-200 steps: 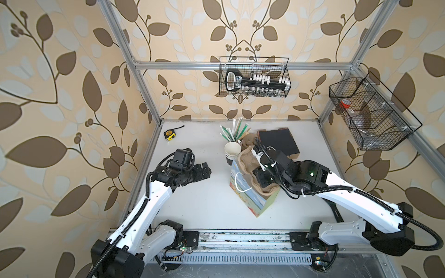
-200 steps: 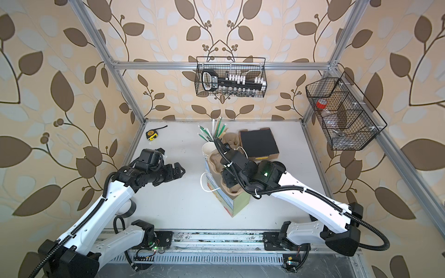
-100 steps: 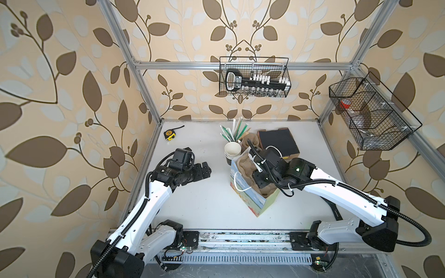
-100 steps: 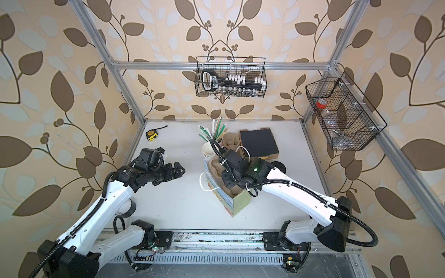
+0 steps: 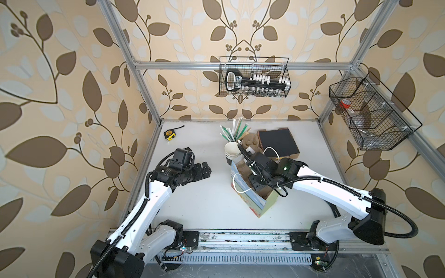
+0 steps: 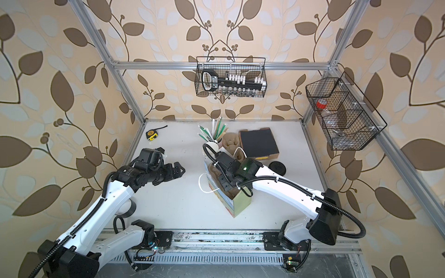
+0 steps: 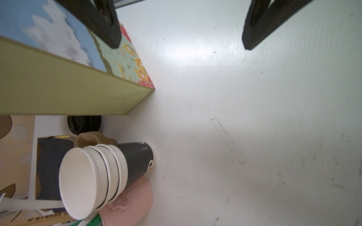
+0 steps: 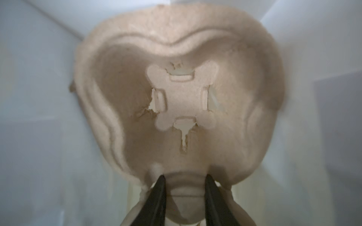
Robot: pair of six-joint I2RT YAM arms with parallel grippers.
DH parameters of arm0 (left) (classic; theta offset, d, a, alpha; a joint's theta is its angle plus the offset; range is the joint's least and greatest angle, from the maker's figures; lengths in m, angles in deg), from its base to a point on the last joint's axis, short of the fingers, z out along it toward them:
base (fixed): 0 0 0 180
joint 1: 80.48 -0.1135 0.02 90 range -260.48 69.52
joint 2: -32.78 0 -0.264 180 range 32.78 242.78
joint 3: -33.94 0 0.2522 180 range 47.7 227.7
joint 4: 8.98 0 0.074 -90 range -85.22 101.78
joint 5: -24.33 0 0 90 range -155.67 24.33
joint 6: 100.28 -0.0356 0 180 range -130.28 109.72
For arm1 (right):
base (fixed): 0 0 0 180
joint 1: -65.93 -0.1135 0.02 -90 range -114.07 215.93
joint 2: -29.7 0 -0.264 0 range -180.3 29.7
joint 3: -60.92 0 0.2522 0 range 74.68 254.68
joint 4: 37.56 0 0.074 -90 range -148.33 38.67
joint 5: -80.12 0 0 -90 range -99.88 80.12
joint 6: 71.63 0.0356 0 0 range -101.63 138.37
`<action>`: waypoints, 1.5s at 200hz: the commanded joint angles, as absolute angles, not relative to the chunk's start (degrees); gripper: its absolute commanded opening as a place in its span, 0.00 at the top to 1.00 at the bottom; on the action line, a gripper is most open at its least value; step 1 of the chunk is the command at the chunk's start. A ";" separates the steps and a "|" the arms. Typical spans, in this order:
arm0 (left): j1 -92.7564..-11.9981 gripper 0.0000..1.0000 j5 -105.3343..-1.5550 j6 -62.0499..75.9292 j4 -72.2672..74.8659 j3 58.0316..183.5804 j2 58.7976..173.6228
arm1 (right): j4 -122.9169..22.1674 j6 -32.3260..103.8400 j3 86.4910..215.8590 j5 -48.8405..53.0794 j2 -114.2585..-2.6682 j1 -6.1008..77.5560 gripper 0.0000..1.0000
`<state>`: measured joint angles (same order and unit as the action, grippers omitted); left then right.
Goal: Pack a coffee takeout order
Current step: Place the cup tray in the takeout bag.
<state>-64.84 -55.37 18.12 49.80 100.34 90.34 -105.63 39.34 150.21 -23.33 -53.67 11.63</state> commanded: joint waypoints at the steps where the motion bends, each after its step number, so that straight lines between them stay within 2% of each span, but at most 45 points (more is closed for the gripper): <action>1: -65.53 0.01 -55.32 16.78 50.41 102.59 90.17 | -106.00 38.49 149.67 -22.71 -56.12 12.20 0.67; 46: -65.53 0.01 -55.30 16.70 50.40 102.65 90.09 | -108.04 38.88 152.00 -24.45 -56.66 13.18 0.60; 106: -65.53 0.01 -55.23 16.70 50.40 102.64 90.09 | -109.39 38.67 153.82 -24.68 -57.93 13.05 0.41; 151: -65.53 0.01 -54.86 16.70 50.32 102.72 90.17 | -110.99 38.15 161.90 -26.28 -56.02 11.04 0.27; 180: -65.53 0.01 -53.26 16.68 49.47 102.55 88.91 | -112.94 38.08 166.87 -28.65 -54.19 11.34 0.23; 223: -65.45 0.01 -45.31 18.35 44.76 101.41 83.21 | -112.03 36.84 171.47 -29.37 -47.56 11.25 0.20; 234: -65.45 0.01 -43.51 20.21 44.65 101.36 81.49 | -112.52 37.49 171.64 -32.17 -45.23 11.70 0.16; 248: -65.45 0.01 -40.84 22.88 45.16 101.88 79.13 | -113.89 39.00 170.79 -34.53 -42.26 14.89 0.14; 272: -65.44 0.01 -37.99 28.18 46.33 103.22 74.36 | -113.36 41.36 165.02 -31.56 -35.91 25.13 0.12; 277: -65.38 0.01 -37.34 29.16 46.35 103.39 73.59 | -112.70 41.76 163.43 -29.98 -34.33 27.70 0.11; 287: -65.36 0.01 -35.96 32.00 46.32 103.26 72.17 | -111.21 42.48 160.37 -26.94 -31.56 32.51 0.01; 300: -65.29 0.01 -33.24 35.68 45.62 102.54 71.10 | -109.77 42.73 156.98 -23.73 -28.66 38.04 0.00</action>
<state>-64.84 -40.02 27.72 46.67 101.09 73.23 -110.26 40.96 162.43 -29.39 -32.45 30.69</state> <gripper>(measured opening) 0.990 0.989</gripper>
